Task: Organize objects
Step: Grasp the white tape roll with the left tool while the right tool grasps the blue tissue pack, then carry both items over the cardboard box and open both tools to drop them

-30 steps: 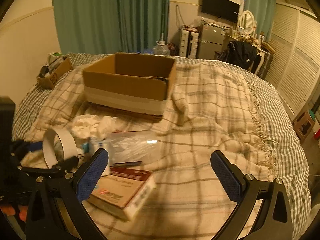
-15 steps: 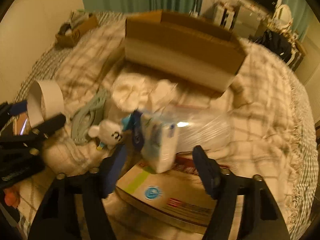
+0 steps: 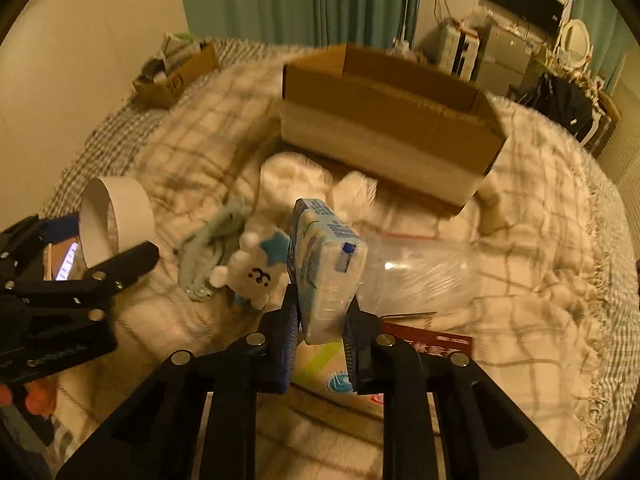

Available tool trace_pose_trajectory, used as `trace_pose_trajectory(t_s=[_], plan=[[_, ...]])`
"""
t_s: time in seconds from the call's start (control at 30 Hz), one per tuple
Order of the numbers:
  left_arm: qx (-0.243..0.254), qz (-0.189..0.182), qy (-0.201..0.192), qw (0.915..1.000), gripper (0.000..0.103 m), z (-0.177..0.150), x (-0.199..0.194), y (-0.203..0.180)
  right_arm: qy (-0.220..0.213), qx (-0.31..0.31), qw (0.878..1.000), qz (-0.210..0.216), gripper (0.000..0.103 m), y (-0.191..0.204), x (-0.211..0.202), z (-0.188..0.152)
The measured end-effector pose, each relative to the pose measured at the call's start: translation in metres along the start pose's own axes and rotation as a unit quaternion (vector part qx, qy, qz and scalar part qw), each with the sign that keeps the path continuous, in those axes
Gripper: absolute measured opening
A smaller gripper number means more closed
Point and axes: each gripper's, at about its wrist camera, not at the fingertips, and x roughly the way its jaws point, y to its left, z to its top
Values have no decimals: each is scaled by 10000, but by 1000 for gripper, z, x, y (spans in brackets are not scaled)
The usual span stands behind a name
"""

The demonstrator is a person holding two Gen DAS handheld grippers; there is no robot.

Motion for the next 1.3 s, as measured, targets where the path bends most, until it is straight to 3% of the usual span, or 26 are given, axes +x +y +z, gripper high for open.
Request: trace_pose_trajectory(t_s=[0.33, 0.6, 0.77, 1.03, 1.3], plan=[[49, -228, -545, 9982, 83, 30, -49, -22, -622, 40, 9977, -271, 18, -13, -66, 12], [296, -308, -1082, 9932, 83, 89, -86, -45, -1220, -65, 9910, -556, 18, -36, -119, 48], [413, -352, -1263, 9905, 83, 133, -88, -56, -1389, -91, 9881, -658, 18, -60, -128, 79], [602, -305, -1199, 9905, 83, 200, -35, -77, -1354, 133, 9886, -649, 18, -114, -96, 143], [553, -359, -759, 9949, 83, 242, 64, -85, -998, 268, 9941, -337, 18, -149, -12, 192]])
